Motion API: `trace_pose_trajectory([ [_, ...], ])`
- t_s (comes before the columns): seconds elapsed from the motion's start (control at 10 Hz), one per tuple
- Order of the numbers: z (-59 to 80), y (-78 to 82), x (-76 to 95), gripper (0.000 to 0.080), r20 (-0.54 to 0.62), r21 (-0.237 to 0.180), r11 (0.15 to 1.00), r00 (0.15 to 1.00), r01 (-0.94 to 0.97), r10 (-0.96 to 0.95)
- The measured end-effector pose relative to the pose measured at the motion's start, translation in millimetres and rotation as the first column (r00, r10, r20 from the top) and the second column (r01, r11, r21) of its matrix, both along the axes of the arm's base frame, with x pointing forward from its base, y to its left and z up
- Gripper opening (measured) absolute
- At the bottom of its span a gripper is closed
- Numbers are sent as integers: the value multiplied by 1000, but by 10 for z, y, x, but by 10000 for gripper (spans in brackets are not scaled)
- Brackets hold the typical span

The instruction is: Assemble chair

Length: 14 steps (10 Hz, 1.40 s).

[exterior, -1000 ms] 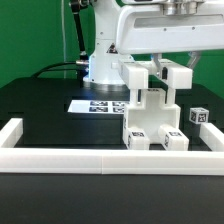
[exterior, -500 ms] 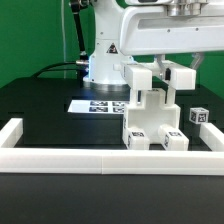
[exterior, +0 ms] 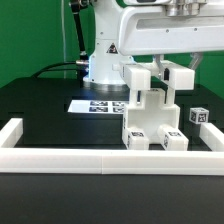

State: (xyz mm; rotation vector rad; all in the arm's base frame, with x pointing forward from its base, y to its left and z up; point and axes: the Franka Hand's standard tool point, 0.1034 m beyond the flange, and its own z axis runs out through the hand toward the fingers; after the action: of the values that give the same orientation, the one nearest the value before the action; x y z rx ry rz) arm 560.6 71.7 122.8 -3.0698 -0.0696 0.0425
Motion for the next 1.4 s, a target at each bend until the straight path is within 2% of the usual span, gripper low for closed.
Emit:
trace_pose_trajectory([
  [0.6, -6, -9, 55, 290, 48, -6, 1000, 999, -9, 10],
  [1.4, 1, 11, 63, 290, 56, -8, 999, 998, -39, 40],
])
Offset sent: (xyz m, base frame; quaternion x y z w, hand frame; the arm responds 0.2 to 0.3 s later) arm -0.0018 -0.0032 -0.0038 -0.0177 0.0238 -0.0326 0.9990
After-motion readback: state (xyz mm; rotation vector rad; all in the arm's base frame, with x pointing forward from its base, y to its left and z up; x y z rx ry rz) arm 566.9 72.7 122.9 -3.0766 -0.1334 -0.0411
